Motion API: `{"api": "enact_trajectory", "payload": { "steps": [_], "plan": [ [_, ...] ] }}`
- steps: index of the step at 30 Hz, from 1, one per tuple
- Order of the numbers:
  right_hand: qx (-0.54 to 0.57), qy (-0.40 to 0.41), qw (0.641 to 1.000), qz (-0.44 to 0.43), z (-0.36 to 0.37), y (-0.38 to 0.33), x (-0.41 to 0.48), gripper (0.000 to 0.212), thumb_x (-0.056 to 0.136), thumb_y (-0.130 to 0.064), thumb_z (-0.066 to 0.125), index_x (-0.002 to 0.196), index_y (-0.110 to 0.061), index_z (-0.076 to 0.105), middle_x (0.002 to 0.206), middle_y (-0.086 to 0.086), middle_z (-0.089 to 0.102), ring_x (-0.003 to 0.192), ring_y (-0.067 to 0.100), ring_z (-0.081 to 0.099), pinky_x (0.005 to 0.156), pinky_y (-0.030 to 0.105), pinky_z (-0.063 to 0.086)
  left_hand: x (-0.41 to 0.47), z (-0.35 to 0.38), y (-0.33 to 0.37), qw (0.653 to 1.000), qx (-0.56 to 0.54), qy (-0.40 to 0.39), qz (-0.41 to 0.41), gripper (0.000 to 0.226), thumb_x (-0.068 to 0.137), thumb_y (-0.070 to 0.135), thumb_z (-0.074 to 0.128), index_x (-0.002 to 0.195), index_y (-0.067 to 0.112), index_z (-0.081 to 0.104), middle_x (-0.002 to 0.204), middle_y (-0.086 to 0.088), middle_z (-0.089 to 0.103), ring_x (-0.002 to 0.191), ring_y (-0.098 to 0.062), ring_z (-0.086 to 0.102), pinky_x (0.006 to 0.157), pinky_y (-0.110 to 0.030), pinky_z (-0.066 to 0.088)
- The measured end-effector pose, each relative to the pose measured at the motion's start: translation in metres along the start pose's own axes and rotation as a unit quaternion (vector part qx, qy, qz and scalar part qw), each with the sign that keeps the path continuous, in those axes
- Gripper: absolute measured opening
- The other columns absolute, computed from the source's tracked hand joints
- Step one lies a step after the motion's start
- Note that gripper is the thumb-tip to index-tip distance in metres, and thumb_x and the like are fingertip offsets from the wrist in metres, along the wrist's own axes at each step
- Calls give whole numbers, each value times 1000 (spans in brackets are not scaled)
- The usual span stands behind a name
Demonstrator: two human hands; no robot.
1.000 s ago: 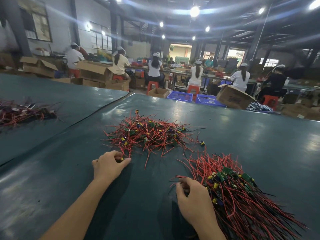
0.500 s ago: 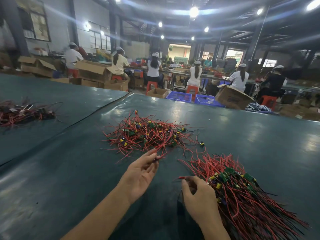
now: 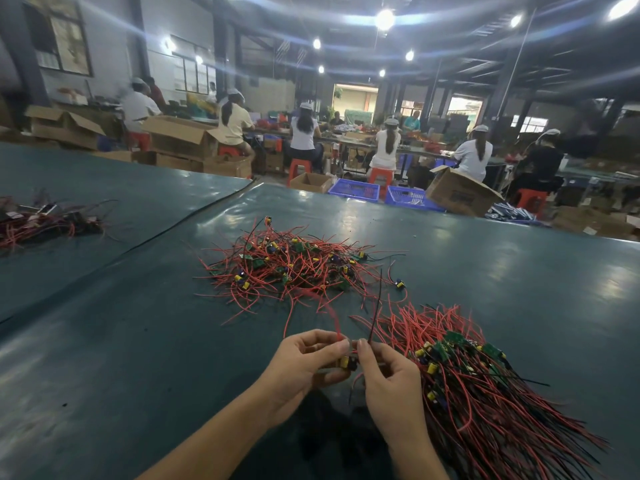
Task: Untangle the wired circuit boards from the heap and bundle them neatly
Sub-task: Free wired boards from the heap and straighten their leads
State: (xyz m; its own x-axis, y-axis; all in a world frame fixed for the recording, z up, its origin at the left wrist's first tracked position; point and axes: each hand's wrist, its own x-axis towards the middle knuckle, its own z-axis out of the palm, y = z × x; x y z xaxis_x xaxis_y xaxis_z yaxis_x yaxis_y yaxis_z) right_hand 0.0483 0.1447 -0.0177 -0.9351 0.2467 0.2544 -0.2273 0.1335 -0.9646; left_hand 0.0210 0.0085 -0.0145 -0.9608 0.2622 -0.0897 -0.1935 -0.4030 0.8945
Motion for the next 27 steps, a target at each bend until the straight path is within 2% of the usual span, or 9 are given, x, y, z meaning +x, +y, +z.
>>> {"api": "enact_trajectory", "payload": {
  "steps": [4,8,11,14,17,20,23,24,27],
  "plan": [
    [29,39,998,32,-1,-2,2,27,93,-20,63,70,-25,76,54,1,61,51,12,53,52,32,47,2,2,2,998,14,54,16,26,71,19,75,88,1,67,83,-12,72,77,-21,71,64,-29,58],
    [84,90,990,71,-5,-3,5,24,90,-20,68,67,-18,74,66,4,70,53,6,60,43,22,49,2,3,6,996,-53,72,19,13,84,11,67,85,1,60,81,-15,72,70,-23,71,56,-28,58],
    [115,73,987,82,-4,-6,4,20,88,-21,69,70,-25,77,70,5,72,55,9,61,44,23,49,0,2,7,999,11,40,13,34,68,27,77,89,7,61,78,-5,71,69,-20,69,56,-30,56],
    [133,42,986,94,-2,-9,2,17,87,-21,68,73,-24,78,70,6,73,59,15,62,49,28,51,-3,3,5,994,110,10,17,53,59,40,82,104,15,68,89,-7,72,68,-16,65,59,-31,56],
    [141,33,985,90,-1,-11,2,16,86,-19,69,73,-18,78,72,10,73,60,16,63,50,27,53,-6,3,4,986,159,-31,43,32,66,44,78,86,18,77,80,-5,72,65,-13,64,60,-26,53],
    [149,5,985,90,0,-13,0,15,82,-20,70,71,-13,77,67,11,70,57,17,62,51,28,54,-7,4,3,983,172,-36,60,26,69,43,77,76,18,76,74,-4,71,65,-14,64,61,-25,52],
    [137,-12,986,98,5,-11,-1,19,88,-15,66,73,-11,79,74,22,71,68,30,62,72,49,55,-8,5,3,983,170,-26,66,23,67,44,78,67,22,73,69,-5,68,65,-15,64,61,-26,51],
    [134,-3,986,102,6,-10,-1,22,89,-13,65,72,-12,79,75,22,71,71,33,63,76,51,54,-8,5,4,982,174,-23,69,23,66,45,77,64,23,72,67,-4,67,65,-14,64,61,-25,51],
    [173,45,973,148,3,-12,3,23,90,-15,66,71,-15,80,64,14,58,56,23,48,56,32,44,-8,7,4,980,181,-39,80,24,68,43,77,58,23,67,64,-4,65,63,-14,63,60,-23,50]
  ]
}}
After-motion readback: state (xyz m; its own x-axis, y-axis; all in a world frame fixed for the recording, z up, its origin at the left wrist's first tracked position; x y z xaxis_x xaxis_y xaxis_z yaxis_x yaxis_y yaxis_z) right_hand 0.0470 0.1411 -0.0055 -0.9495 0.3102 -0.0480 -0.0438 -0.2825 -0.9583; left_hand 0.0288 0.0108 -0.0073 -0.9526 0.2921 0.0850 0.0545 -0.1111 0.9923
